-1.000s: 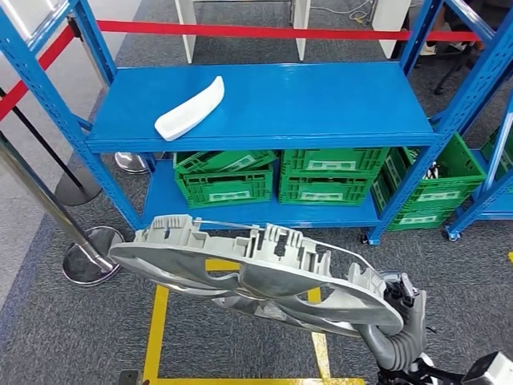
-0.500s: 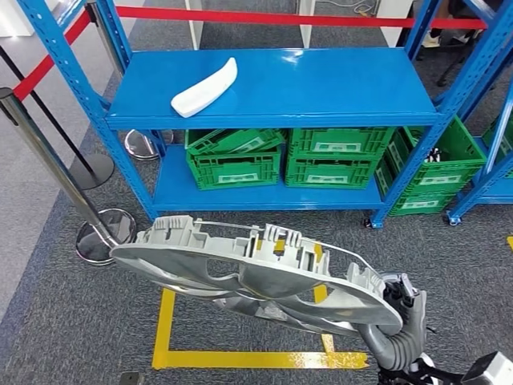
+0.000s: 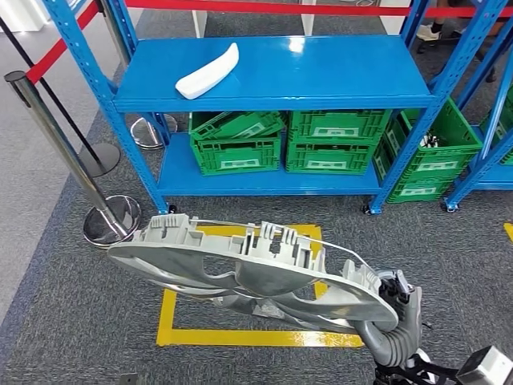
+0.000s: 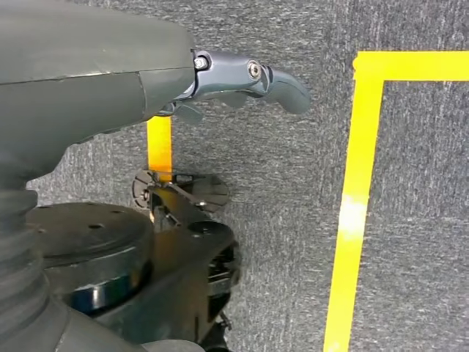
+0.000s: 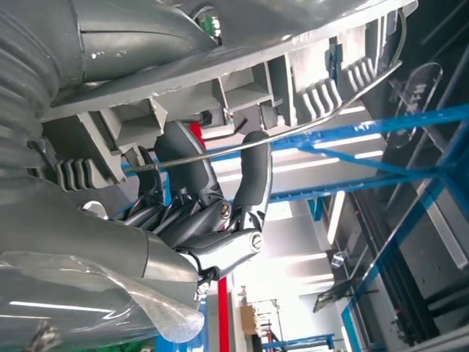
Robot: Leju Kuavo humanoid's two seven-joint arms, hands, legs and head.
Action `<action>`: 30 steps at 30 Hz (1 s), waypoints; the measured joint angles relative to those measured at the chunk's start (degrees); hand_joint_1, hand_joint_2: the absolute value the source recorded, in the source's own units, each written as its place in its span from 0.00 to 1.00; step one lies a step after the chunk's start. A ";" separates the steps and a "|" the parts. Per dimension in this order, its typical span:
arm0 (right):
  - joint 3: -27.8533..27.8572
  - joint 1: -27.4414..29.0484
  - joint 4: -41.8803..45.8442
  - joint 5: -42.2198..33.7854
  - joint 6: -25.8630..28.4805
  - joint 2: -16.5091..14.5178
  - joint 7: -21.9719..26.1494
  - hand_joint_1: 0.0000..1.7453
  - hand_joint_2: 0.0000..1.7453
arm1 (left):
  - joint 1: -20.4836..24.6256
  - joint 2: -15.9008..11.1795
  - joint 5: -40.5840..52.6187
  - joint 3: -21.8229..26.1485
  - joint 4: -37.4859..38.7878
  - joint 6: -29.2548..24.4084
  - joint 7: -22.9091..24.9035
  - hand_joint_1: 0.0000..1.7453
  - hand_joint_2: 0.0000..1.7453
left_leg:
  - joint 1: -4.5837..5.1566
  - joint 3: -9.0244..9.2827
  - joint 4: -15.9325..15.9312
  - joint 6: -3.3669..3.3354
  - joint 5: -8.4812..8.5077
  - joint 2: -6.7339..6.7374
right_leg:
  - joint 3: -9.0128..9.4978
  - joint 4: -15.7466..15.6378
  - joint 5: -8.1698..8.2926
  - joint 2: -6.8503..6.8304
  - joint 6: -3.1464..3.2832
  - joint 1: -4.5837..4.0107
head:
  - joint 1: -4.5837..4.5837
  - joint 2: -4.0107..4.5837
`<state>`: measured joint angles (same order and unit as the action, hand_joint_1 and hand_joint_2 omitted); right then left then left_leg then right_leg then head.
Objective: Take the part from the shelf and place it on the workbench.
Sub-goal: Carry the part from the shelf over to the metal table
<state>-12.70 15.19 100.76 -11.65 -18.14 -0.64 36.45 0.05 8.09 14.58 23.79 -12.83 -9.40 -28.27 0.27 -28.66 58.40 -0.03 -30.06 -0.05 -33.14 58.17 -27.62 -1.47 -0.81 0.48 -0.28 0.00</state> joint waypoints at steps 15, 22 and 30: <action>0.01 -0.14 -0.32 0.44 -0.01 -0.01 -0.01 1.00 1.00 | 0.53 0.16 1.31 1.01 -0.02 0.32 -0.16 0.00 1.00 | 0.60 -8.20 -0.92 -1.58 7.89 -2.55 | 8.75 -1.54 -5.17 5.47 -0.15 0.09 | 0.25 0.00; -0.03 -0.15 -0.42 0.66 0.00 -0.08 0.04 1.00 1.00 | 0.14 0.01 1.65 1.22 -0.02 0.33 -0.32 0.00 1.00 | 0.09 -11.07 8.13 0.67 -1.02 -1.27 | 5.78 -3.08 -2.55 0.97 1.49 0.28 | -0.31 0.00; -0.04 -0.20 -0.33 0.84 0.21 -0.08 -0.03 1.00 1.00 | 0.40 0.14 1.82 1.26 -0.10 0.31 -0.48 0.00 1.00 | -0.80 1.64 0.95 1.27 -0.06 2.68 | -0.18 -0.24 0.87 -4.57 0.14 0.09 | -0.40 0.00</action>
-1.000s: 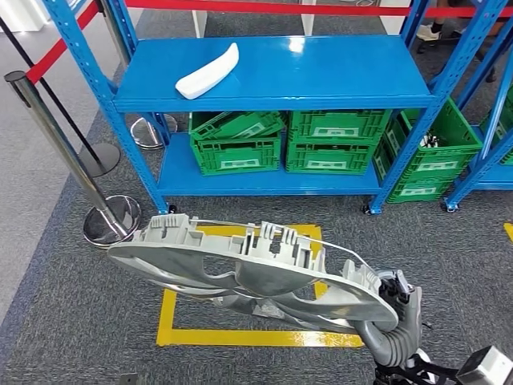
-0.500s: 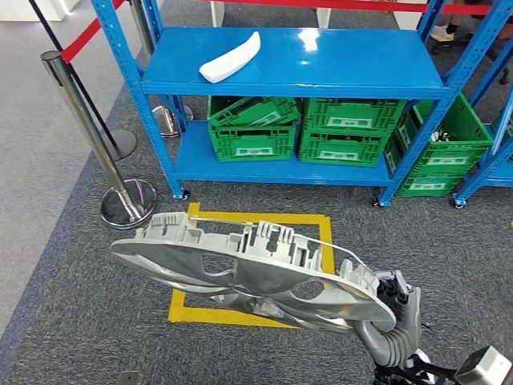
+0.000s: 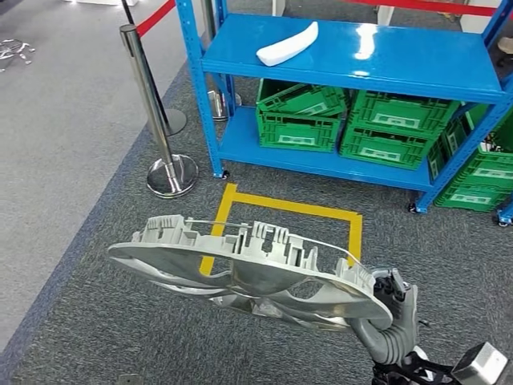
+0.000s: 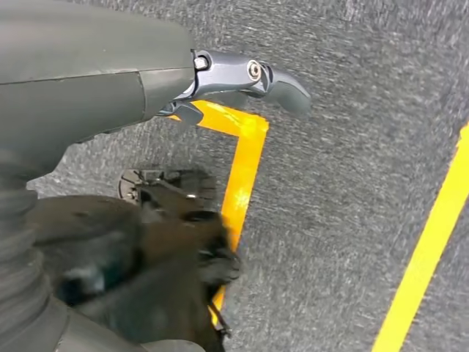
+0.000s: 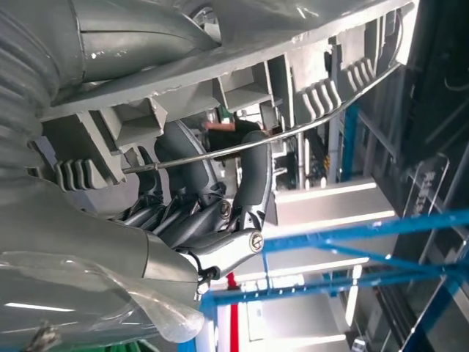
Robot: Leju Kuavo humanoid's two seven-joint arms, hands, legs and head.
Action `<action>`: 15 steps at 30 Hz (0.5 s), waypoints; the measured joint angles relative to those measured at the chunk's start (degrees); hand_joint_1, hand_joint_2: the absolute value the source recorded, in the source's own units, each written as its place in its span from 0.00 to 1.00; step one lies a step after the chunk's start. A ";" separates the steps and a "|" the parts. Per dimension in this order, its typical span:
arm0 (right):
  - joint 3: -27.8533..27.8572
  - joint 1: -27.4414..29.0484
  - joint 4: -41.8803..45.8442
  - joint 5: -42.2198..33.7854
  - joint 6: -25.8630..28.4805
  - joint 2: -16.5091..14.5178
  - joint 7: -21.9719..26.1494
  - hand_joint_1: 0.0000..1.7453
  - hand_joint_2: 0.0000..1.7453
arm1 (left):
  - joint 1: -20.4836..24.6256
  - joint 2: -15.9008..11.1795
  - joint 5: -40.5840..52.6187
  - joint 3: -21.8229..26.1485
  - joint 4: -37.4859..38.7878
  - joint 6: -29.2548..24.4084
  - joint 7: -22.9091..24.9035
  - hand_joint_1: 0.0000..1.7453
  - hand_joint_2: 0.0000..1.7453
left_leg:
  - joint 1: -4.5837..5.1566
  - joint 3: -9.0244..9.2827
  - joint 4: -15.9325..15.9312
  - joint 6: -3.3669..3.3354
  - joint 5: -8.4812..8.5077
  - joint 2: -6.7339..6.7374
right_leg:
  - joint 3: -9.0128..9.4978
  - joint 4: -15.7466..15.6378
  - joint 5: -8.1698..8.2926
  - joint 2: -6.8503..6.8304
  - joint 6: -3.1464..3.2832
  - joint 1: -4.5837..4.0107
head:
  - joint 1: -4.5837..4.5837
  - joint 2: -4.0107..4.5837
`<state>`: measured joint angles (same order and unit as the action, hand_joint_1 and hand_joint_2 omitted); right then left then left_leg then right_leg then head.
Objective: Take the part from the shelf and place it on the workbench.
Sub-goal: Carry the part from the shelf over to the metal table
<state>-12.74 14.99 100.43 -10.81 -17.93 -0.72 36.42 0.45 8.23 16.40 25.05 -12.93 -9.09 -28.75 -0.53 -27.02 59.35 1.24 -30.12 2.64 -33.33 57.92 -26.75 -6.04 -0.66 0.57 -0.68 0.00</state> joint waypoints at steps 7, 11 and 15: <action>-0.09 0.01 0.03 0.05 0.13 -0.02 0.03 1.00 1.00 | -0.35 0.04 1.05 0.46 -0.05 0.14 -0.44 0.00 1.00 | 0.89 -1.92 -3.73 -3.35 1.84 -2.15 | -3.28 7.14 -6.65 4.92 -1.65 0.59 | 0.18 0.00; -0.08 0.07 0.01 0.10 0.15 0.00 0.02 1.00 1.00 | -0.21 0.21 1.46 0.99 -0.05 0.28 -0.54 0.00 1.00 | 1.56 -5.02 -3.36 -3.72 4.23 -4.71 | -3.57 14.87 -7.55 6.09 -0.68 -0.10 | 0.23 0.00; -0.04 0.02 0.02 0.31 0.21 0.00 0.03 1.00 1.00 | -0.16 0.30 1.64 1.34 -0.06 0.12 -0.55 0.00 1.00 | 1.74 -7.22 -2.38 -3.17 5.85 -7.45 | 5.78 1.32 -4.18 9.89 0.38 -0.28 | 0.24 0.00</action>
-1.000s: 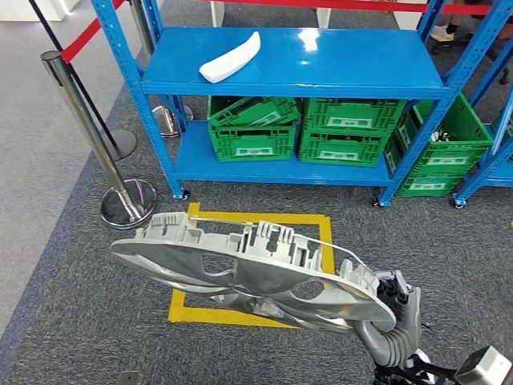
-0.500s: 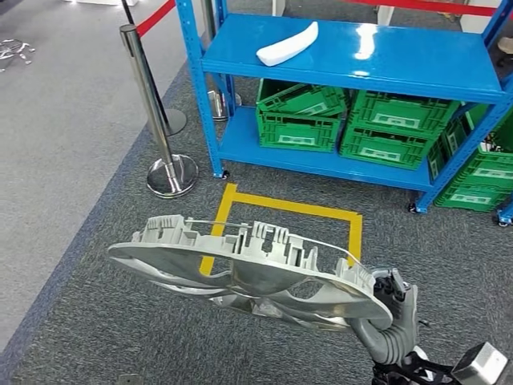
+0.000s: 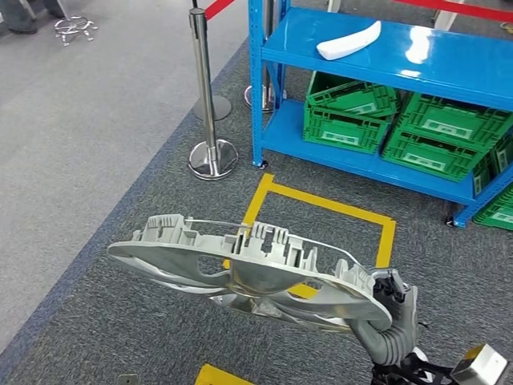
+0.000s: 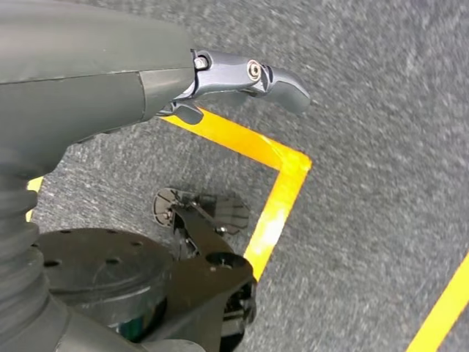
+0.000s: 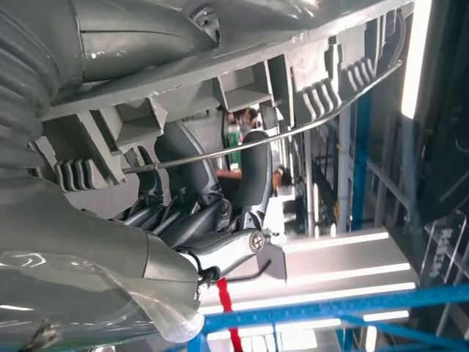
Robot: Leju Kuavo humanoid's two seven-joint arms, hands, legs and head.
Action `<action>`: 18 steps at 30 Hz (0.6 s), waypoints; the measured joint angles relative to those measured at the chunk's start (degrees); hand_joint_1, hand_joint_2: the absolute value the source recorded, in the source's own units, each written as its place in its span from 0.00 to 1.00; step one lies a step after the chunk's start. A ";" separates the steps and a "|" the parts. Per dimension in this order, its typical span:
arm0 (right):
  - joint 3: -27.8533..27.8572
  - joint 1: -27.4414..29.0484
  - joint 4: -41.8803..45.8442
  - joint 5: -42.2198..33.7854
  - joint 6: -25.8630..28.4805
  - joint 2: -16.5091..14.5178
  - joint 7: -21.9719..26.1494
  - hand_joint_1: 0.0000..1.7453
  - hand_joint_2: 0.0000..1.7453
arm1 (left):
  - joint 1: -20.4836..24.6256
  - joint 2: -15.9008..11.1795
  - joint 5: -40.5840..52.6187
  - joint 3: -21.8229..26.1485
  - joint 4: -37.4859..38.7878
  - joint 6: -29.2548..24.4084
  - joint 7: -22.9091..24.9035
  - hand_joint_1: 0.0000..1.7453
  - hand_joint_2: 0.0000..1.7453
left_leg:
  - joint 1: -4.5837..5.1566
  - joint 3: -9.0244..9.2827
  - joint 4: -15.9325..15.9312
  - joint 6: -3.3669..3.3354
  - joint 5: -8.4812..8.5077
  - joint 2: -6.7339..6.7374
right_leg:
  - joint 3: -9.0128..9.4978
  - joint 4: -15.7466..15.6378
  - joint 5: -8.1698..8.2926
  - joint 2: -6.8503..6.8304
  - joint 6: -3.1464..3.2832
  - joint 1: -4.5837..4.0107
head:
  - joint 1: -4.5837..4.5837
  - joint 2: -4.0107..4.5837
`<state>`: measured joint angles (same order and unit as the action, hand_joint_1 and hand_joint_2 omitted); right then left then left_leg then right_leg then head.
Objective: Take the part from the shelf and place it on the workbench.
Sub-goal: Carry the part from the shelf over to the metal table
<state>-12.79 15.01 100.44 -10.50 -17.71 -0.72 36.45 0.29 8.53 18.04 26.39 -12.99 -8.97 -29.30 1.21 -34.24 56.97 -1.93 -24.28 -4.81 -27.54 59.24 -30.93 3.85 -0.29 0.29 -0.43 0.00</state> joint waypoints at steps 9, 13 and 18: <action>-0.26 -0.14 -0.04 0.22 -0.29 -0.09 0.04 1.00 1.00 | -0.31 -0.12 0.32 0.58 -0.02 -0.45 -0.03 0.00 1.00 | -0.83 -7.10 15.56 3.43 -7.88 3.99 | -0.44 -3.30 0.33 -5.73 0.95 0.39 | -0.75 0.00; -0.46 -0.24 -0.12 0.25 -0.40 -0.09 0.03 1.00 1.00 | -0.48 -0.12 0.32 1.10 -0.03 -0.45 -0.03 0.00 1.00 | -1.61 -0.92 9.46 3.91 -4.64 5.94 | -0.90 -3.11 0.59 -9.15 0.58 0.35 | -0.79 0.00; -0.66 -0.68 -0.11 0.28 -0.43 -0.09 0.04 1.00 1.00 | -0.53 -0.20 0.32 1.40 -0.11 -0.45 -0.03 0.00 1.00 | -0.61 4.30 -0.15 1.31 -3.33 8.43 | -0.18 -3.26 0.99 -11.90 -0.88 0.08 | -0.86 0.00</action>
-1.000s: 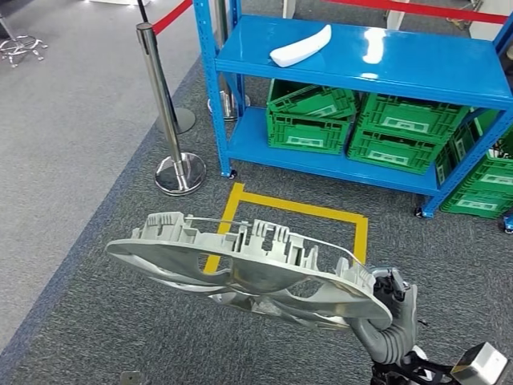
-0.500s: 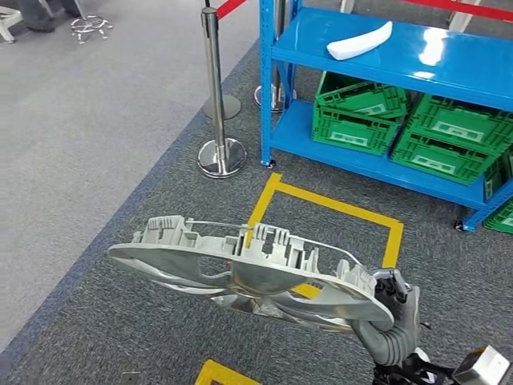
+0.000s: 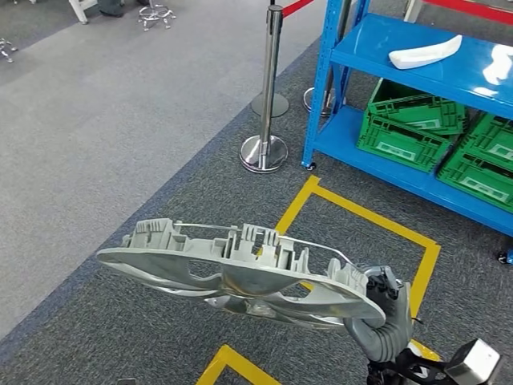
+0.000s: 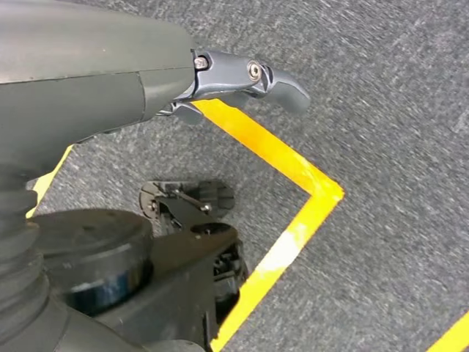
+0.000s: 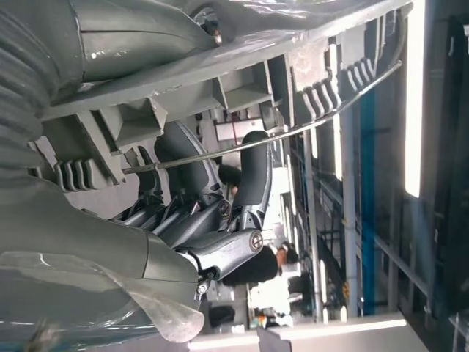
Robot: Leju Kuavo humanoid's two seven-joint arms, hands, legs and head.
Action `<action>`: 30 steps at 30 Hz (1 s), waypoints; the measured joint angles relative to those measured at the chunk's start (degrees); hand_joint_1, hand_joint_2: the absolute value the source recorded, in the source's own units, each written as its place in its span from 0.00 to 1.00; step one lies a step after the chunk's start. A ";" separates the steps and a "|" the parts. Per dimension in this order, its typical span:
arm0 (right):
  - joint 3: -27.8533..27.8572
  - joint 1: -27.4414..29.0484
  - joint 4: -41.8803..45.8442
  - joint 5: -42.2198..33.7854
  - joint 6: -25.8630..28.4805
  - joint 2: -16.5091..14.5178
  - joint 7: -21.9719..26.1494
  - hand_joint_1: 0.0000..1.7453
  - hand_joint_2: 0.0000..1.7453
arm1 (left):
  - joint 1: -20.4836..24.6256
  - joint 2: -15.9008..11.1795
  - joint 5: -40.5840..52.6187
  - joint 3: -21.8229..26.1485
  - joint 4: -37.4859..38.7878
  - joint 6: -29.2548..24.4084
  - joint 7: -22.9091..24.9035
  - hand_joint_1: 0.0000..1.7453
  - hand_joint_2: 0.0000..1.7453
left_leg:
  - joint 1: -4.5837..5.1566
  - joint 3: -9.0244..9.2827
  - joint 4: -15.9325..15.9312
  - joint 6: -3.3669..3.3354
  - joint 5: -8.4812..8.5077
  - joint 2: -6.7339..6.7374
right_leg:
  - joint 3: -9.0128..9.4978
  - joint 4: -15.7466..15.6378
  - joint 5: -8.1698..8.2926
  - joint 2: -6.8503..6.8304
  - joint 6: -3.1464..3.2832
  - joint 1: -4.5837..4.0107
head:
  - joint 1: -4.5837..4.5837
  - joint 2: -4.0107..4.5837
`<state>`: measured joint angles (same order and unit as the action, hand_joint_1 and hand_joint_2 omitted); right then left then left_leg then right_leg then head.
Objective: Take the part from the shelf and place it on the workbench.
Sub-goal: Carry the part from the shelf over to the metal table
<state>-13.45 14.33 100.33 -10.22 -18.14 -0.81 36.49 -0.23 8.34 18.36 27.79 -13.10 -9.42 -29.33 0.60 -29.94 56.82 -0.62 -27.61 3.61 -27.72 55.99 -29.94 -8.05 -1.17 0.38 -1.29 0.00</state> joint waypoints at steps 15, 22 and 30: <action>-0.83 -0.94 -0.04 1.48 -0.56 0.02 -0.30 1.00 1.00 | -0.42 0.57 0.08 0.56 -0.06 -0.98 0.08 0.00 1.00 | 0.00 -3.32 1.24 -0.59 1.69 -10.75 | -2.57 1.66 0.34 12.21 -0.07 0.75 | 0.31 0.00; -1.98 -2.40 0.33 2.31 -0.83 0.00 -0.77 1.00 1.00 | -0.81 0.80 0.18 1.50 -0.17 -0.88 0.20 0.00 1.00 | -0.56 -10.93 17.50 1.57 -6.19 -4.36 | -2.41 1.38 0.62 6.31 0.94 0.76 | -0.32 0.00; -2.48 -3.31 0.54 2.43 -0.83 0.00 -0.99 1.00 1.00 | -0.98 0.82 0.18 1.57 -0.32 -0.88 0.22 0.00 1.00 | 0.09 -3.03 1.55 0.05 0.71 -0.65 | -1.82 1.39 -0.06 1.16 -0.41 0.30 | -0.20 0.00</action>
<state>-15.93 11.02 100.87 -7.80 -18.97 -0.81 35.50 -1.21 9.16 18.54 29.36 -13.41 -10.29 -29.11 0.69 -32.97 58.37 -0.56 -26.89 2.96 -29.54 57.37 -29.99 -6.88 -1.58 0.67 -1.49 0.00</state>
